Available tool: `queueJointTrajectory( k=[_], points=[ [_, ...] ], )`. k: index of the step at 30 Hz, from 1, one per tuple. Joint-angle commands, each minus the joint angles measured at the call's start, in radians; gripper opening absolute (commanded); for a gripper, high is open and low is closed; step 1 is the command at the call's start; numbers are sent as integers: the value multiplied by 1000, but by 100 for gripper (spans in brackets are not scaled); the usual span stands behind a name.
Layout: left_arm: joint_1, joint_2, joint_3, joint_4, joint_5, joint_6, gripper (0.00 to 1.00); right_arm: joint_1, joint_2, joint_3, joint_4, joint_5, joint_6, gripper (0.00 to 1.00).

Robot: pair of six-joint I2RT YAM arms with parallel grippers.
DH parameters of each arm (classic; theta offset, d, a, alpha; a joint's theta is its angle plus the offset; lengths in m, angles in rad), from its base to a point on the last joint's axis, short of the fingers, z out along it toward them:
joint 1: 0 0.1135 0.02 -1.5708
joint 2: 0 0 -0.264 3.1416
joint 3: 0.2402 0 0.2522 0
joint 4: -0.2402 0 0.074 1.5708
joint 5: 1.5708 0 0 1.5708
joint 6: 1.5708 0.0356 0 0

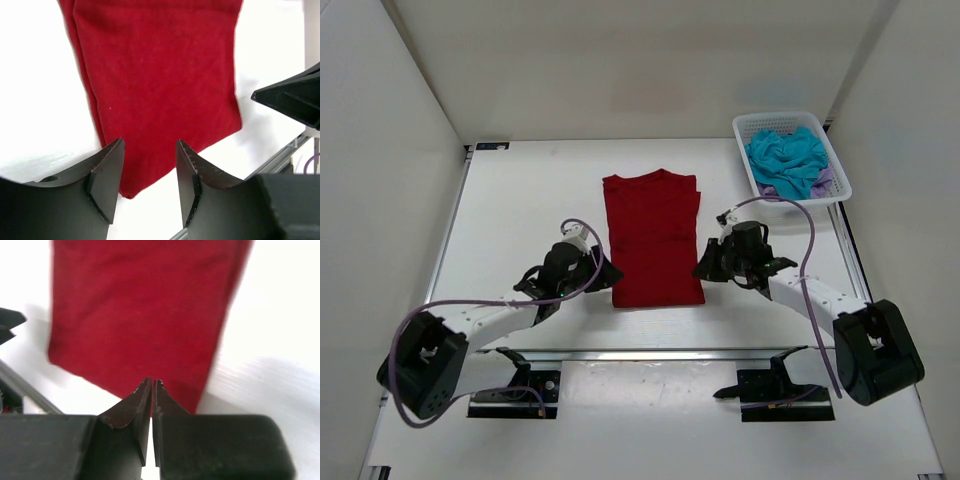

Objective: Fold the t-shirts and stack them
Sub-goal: Fold the folded rectangular tshirt in 1/3 of the way, then grab one side of the 2/3 rectangular tshirt with both arms

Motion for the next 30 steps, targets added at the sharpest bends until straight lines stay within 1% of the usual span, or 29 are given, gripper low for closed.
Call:
queueJointTrajectory(
  k=[1, 3, 8, 10, 12, 14, 18, 19, 21, 23, 24, 26, 27, 30],
  points=[
    [-9, -63, -44, -62, -23, 30, 56, 0, -36, -56, 61, -60, 14, 3],
    [-21, -59, -85, -39, -11, 9, 57, 8, 6, -72, 58, -62, 5, 0],
    [-53, -16, -110, 79, 47, -49, 54, -13, 59, -159, 150, -72, 23, 1],
    [-76, -11, -96, 84, 18, -60, 55, -30, 59, -191, 191, -72, 28, 0],
    [-81, 21, -90, 76, 9, -52, 54, -38, 68, -208, 194, -78, 28, 0],
    [-61, 64, -90, 63, 13, -40, 51, -38, 68, -224, 194, -78, 20, 0],
    [-37, 93, -143, 50, -20, -14, 49, -49, 28, -242, 205, -92, 26, 0],
    [-23, 90, -165, 56, -34, -13, 48, -50, 17, -236, 199, -89, 22, 2],
    [-9, 84, -180, 50, -39, -13, 50, -56, -4, -231, 185, -105, 22, 6],
    [-21, 73, -177, 52, -49, -13, 54, -55, -53, -222, 162, -121, 22, 18],
    [-32, 70, -173, 41, -56, -14, 55, -64, -62, -219, 145, -112, 17, 21],
    [-46, 64, -156, 18, -71, -9, 58, -69, -127, -218, 115, -88, 8, 31],
    [-55, 55, -153, 3, -83, -2, 59, -75, -148, -221, 93, -66, 5, 35],
    [-54, 40, -154, -22, -108, 0, 59, -73, -162, -233, 72, -51, 3, 39]
  ],
)
